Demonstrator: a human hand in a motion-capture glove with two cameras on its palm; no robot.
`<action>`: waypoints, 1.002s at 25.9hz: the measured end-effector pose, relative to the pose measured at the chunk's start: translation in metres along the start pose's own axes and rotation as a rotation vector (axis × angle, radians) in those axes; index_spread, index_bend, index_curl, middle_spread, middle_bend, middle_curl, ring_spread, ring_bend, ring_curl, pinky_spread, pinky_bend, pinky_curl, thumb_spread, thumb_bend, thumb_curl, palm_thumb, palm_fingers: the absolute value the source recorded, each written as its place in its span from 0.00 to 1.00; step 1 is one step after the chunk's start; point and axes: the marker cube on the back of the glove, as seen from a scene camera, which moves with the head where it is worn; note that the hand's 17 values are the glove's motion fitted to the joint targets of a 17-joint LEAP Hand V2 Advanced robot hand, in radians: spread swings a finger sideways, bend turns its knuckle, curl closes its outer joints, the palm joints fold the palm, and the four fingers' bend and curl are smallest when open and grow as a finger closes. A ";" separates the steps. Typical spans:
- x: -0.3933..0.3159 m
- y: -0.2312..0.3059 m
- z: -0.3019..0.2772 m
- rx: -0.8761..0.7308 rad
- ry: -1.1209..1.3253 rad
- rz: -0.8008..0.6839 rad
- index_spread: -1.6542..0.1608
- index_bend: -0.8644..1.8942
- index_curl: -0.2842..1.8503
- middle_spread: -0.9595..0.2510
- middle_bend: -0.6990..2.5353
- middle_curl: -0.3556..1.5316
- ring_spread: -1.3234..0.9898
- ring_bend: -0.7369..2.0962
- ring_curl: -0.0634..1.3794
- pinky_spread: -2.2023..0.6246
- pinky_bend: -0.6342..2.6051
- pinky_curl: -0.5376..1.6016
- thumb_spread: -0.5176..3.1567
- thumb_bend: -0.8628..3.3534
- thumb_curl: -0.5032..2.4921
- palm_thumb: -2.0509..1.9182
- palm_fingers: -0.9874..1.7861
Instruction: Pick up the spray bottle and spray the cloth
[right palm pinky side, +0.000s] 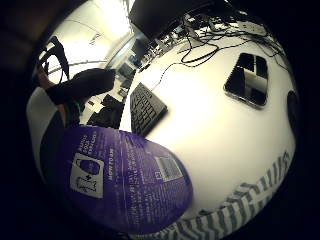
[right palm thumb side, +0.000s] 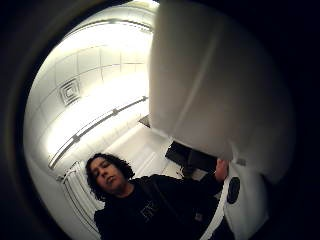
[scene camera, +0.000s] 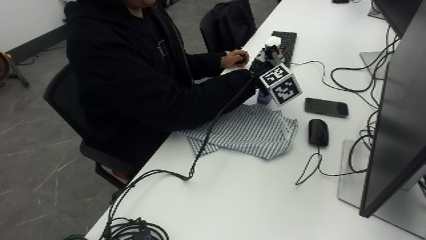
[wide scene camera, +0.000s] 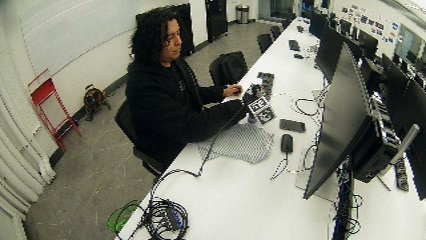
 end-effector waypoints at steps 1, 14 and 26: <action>0.000 0.000 0.000 -0.001 0.000 0.001 0.76 0.37 0.40 0.63 0.38 0.50 0.49 0.48 0.39 0.72 0.33 0.45 0.21 0.20 0.43 0.80 0.80; 0.001 0.010 0.000 -0.088 -0.039 0.100 0.75 0.37 0.40 0.62 0.38 0.50 0.49 0.47 0.39 0.72 0.31 0.44 0.22 0.20 0.43 0.80 0.76; -0.020 0.045 -0.054 -0.266 0.132 0.208 0.72 0.31 0.31 0.75 0.28 0.44 0.54 0.46 0.37 0.82 0.31 0.45 0.34 0.18 0.38 0.73 0.47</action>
